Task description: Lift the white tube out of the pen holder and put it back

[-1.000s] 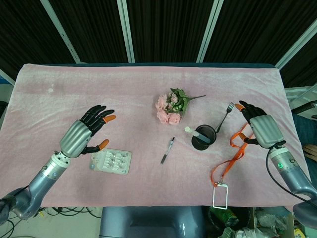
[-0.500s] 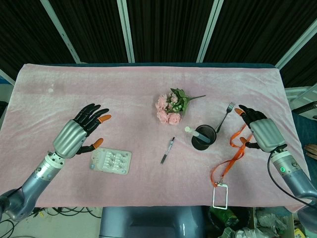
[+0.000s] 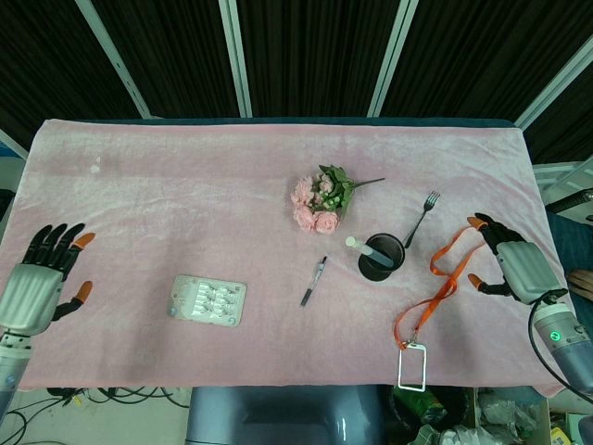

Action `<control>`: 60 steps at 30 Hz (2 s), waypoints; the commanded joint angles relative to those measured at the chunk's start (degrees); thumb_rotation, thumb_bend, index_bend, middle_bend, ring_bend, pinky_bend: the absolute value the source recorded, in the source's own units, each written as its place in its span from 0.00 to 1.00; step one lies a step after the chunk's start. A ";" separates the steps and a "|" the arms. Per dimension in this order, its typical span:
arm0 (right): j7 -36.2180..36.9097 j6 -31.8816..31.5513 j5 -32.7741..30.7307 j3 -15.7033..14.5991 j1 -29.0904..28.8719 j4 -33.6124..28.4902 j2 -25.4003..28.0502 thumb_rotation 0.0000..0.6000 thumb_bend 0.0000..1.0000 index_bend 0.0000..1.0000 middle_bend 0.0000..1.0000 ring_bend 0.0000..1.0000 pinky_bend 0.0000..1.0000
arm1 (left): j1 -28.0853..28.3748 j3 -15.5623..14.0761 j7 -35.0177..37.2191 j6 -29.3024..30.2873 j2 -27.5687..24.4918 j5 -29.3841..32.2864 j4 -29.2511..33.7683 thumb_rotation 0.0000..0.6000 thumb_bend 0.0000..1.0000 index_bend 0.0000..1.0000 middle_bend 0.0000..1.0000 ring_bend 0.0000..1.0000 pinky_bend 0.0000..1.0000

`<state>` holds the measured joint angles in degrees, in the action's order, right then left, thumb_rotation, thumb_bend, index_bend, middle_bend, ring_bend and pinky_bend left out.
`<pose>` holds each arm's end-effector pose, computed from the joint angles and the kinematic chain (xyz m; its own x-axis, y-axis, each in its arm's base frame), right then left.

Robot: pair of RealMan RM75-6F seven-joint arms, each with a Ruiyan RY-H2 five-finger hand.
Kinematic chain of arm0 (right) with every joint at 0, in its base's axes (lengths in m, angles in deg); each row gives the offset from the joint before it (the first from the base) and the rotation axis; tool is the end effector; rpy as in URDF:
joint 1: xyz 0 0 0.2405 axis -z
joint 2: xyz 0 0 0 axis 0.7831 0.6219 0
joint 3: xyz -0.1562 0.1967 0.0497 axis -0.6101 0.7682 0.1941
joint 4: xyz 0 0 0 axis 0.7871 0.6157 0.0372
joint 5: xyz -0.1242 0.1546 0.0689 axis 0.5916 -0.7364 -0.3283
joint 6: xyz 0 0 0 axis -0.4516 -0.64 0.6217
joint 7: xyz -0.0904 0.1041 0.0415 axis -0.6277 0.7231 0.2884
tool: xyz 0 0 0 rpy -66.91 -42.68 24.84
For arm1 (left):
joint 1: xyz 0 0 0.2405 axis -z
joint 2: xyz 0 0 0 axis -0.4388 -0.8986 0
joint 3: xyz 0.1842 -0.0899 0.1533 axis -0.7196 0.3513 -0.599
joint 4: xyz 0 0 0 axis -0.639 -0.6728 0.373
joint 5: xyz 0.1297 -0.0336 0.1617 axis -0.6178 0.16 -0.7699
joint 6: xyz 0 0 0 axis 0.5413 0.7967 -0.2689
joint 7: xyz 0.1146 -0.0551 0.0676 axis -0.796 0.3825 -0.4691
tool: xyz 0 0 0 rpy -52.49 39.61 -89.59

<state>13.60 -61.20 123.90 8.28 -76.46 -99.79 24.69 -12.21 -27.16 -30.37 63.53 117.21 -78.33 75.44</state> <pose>-0.2777 -0.2947 0.1765 0.2915 -0.2598 0.9206 -0.9553 -0.1281 0.2663 -0.2775 0.2187 0.1583 0.4783 -0.0815 0.8744 0.8521 -0.1977 -0.4845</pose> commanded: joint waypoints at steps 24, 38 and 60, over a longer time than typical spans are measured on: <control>-1.45 12.33 -14.06 6.00 -9.89 -1.90 -12.90 1.00 0.21 0.31 0.03 0.09 0.17 | -4.75 0.97 2.17 2.89 4.04 1.98 -7.92 1.00 0.35 0.13 0.05 0.00 0.02; -5.56 18.72 -25.55 8.26 -15.93 -0.95 -15.25 1.00 0.21 0.42 0.04 0.09 0.17 | -4.99 2.21 0.23 1.26 4.43 3.82 -7.08 1.00 0.35 0.13 0.04 0.00 0.02; -12.55 18.96 -33.01 6.96 -20.27 3.69 -20.25 1.00 0.24 0.50 0.04 0.09 0.17 | -5.51 3.48 0.21 0.65 4.29 4.58 -7.29 1.00 0.35 0.12 0.03 0.00 0.02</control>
<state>1.13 -42.29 90.97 15.27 -96.66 -96.18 4.49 -17.72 -23.68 -30.16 64.17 121.50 -73.74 68.15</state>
